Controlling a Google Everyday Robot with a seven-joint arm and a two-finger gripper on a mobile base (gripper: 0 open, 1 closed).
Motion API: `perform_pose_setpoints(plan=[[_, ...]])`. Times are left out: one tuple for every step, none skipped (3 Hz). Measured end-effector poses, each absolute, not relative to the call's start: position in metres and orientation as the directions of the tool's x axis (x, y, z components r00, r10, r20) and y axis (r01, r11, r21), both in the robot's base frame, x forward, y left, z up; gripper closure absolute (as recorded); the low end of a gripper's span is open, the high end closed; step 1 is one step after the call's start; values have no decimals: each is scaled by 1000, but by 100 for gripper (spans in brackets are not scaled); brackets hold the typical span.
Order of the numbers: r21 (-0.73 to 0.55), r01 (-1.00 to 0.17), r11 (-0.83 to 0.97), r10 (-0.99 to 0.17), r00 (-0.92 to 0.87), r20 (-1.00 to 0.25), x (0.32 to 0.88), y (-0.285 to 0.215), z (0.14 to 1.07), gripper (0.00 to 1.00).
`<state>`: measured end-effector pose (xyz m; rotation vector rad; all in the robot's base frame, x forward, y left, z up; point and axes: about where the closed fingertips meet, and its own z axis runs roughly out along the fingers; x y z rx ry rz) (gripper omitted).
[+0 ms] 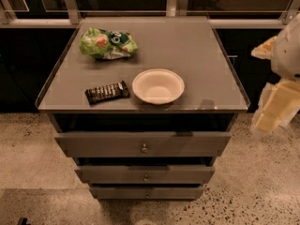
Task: Open top drawer
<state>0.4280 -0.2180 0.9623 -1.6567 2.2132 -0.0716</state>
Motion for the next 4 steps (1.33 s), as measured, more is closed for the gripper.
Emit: perform_pose_setpoints(plan=[[-238,-890,388,-877,-277,-393,394,-221,923,0],[-177,-849,497,-777,-345,-526,369,-218,870,0],[-142,-812,565,-713,-395,-579,363,-216,849,19],[-143,-813,564,-714,-394,-579,363,-216,849,42]])
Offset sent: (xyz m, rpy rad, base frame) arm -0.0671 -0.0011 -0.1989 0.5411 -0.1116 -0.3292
